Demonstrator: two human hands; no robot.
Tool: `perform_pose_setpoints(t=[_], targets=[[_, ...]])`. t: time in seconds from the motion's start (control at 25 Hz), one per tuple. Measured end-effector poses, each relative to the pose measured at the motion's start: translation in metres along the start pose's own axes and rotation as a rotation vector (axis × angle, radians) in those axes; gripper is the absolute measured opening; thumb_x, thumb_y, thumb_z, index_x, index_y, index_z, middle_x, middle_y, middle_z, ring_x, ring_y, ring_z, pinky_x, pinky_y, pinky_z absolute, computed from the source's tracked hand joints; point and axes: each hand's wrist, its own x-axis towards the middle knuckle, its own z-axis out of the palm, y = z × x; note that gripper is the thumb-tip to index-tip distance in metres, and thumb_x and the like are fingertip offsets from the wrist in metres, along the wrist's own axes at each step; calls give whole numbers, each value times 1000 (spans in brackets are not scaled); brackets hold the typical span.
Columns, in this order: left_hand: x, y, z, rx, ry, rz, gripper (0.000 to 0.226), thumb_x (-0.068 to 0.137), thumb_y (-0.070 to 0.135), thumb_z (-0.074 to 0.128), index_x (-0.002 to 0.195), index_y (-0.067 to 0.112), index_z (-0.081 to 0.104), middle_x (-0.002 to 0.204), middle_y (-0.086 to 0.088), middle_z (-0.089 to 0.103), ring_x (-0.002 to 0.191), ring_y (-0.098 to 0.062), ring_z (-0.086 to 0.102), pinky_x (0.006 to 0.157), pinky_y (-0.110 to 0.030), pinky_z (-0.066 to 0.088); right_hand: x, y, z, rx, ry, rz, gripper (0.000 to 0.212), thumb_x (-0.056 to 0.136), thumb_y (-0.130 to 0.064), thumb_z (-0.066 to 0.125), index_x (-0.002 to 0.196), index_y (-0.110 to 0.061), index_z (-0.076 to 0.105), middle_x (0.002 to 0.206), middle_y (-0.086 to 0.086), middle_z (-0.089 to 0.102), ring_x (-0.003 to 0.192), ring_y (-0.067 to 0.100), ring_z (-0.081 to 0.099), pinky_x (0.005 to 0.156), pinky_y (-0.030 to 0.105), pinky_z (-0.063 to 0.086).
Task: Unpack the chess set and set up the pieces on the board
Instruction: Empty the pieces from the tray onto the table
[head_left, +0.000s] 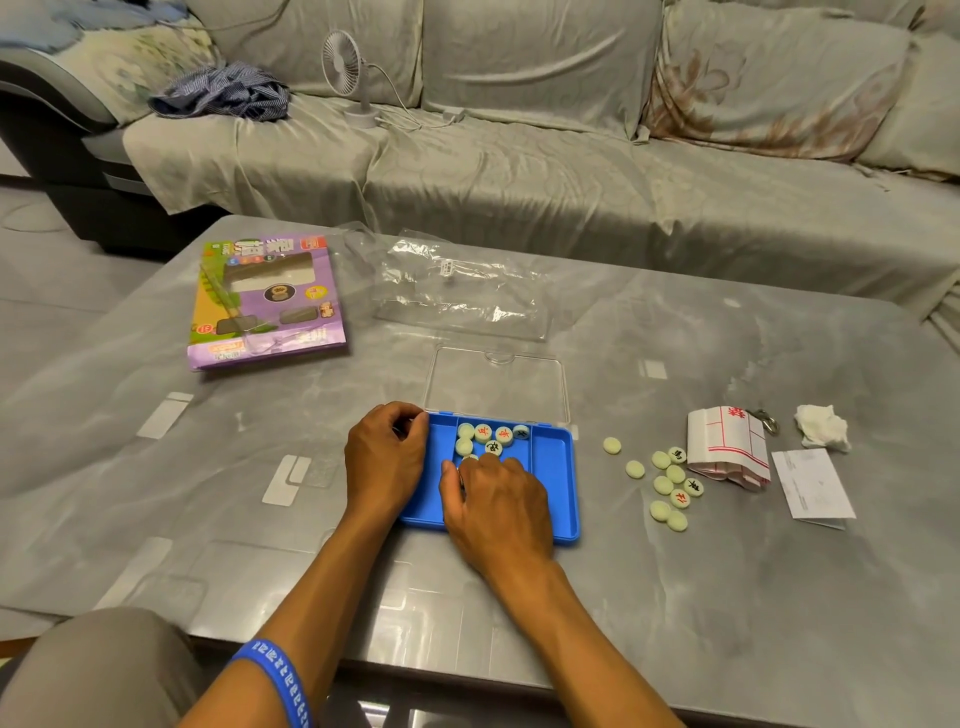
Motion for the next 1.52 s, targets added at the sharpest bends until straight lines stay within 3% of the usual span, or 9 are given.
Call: perform_pose_setpoints(t=[0.08, 0.24, 0.36, 0.6, 0.72, 0.92, 1.08, 1.28, 1.52], targets=[[-1, 1, 0, 8, 3, 2, 15, 93, 30, 57, 93, 20, 68, 89, 4, 66, 77, -7, 59, 63, -14, 44, -3, 0, 0, 6, 32, -1, 41, 91, -42, 41, 65, -16, 59, 67, 1, 58, 60, 18, 53, 45, 32, 41], [0, 2, -1, 12, 8, -2, 17, 93, 29, 57, 95, 17, 69, 90, 4, 67, 77, -8, 60, 62, -11, 41, 0, -1, 5, -59, 30, 14, 37, 88, -38, 40, 102, -11, 61, 103, 8, 61, 88, 25, 57, 64, 33, 49], [-1, 1, -1, 8, 7, -4, 17, 93, 29, 57, 95, 17, 70, 90, 4, 67, 78, -9, 60, 62, -11, 42, 2, -2, 4, -81, -4, 19, 42, 87, -37, 39, 113, -11, 59, 111, 8, 61, 98, 27, 57, 76, 37, 50], [-1, 4, -2, 4, 2, -8, 14, 93, 28, 57, 92, 20, 68, 88, 5, 67, 76, -6, 59, 63, -12, 42, 5, 0, 0, -57, -68, 23, 32, 83, -30, 43, 106, -14, 56, 104, 6, 58, 90, 24, 55, 72, 36, 48], [-2, 5, -2, 5, -1, -2, 13, 93, 29, 57, 92, 21, 67, 88, 5, 66, 76, -5, 58, 62, -12, 43, 14, 4, -8, 29, -117, -20, 31, 83, -29, 48, 110, -15, 55, 112, 5, 53, 98, 26, 51, 78, 37, 48], [0, 7, -4, 51, -36, -14, 12, 92, 30, 58, 94, 19, 62, 87, 5, 62, 78, -9, 59, 62, -19, 43, 12, 30, -16, 240, 11, 30, 18, 86, -25, 54, 102, -17, 57, 103, -2, 60, 93, 16, 54, 74, 34, 53], [-4, 10, -4, 56, -73, -22, 10, 95, 29, 52, 96, 20, 55, 88, 6, 60, 76, -7, 56, 61, -19, 43, 5, 34, -22, 85, -40, -74, 25, 82, -30, 60, 103, -17, 61, 104, -1, 63, 95, 19, 56, 76, 38, 52], [-6, 12, -7, 35, -68, -25, 12, 95, 29, 51, 97, 18, 56, 88, 6, 61, 74, -3, 55, 58, -15, 40, 25, 24, -42, -37, -443, -115, 44, 92, -34, 49, 133, -18, 45, 127, 4, 51, 111, 26, 50, 93, 37, 43], [-6, 13, -8, 48, -68, -26, 10, 95, 28, 52, 95, 19, 57, 87, 7, 60, 73, -1, 54, 58, -14, 38, 43, 7, -43, -8, -526, 0, 15, 88, -15, 57, 103, -13, 56, 111, 8, 55, 94, 28, 58, 78, 35, 45]])
